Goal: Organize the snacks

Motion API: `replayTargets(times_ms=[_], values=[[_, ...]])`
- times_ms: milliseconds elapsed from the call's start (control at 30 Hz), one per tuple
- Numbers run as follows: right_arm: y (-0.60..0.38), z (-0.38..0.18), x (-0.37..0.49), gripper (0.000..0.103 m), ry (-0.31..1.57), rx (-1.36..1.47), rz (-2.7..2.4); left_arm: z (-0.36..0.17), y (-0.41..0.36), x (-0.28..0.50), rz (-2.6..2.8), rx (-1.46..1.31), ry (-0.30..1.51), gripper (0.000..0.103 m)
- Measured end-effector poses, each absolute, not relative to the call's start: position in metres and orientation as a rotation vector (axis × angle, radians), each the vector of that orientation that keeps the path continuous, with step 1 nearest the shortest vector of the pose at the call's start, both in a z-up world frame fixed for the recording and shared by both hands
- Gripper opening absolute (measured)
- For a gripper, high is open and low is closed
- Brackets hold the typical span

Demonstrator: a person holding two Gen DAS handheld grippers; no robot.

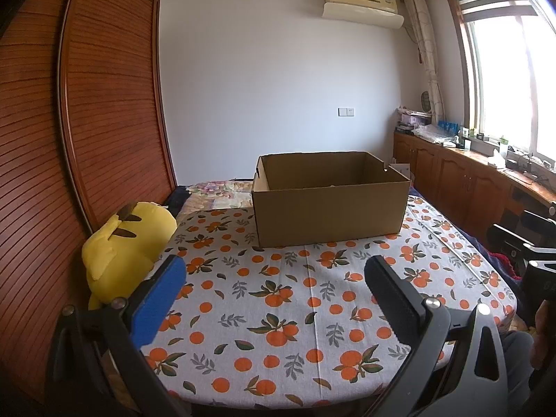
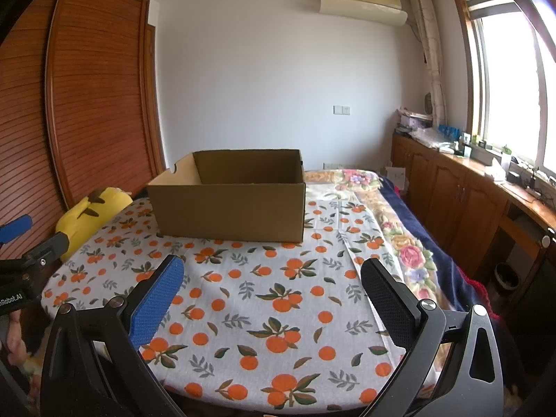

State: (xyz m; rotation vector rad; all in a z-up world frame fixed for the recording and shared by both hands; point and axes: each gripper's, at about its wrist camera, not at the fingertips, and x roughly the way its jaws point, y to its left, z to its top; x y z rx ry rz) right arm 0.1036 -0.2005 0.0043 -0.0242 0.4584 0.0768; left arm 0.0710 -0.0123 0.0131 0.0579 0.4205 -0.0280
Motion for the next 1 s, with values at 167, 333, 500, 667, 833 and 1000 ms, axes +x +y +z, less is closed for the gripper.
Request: replayTargets(times_ms=[167,333,500,667,833,1000], values=[[-0.2005,0.0041,0.1035,0.103,0.459,-0.024,0.078,0.0133,-0.0123,0.0708,-0.029,0.056,0.422,0.103],[-0.2007,0.004,0.1033,0.103,0.459,-0.024,0.077,0.0138,-0.0119,0.0711,-0.03,0.055,0.419,0.103],[-0.2008,0.0039,0.1031,0.103,0.458,-0.023,0.077,0.0145,-0.0113,0.0717,-0.029,0.058,0.419,0.103],[-0.2009,0.0037,0.1028,0.103,0.458,-0.024,0.078,0.0144,-0.0119,0.071,-0.029,0.057,0.418,0.103],[-0.2009,0.004,0.1028,0.103,0.457,-0.023,0.076,0.0154,-0.0104,0.0719,-0.029,0.056,0.417,0.103],[-0.2011,0.0045,0.1029,0.103,0.458,-0.022,0.077,0.0149,-0.0114,0.0713,-0.028,0.058,0.417,0.103]])
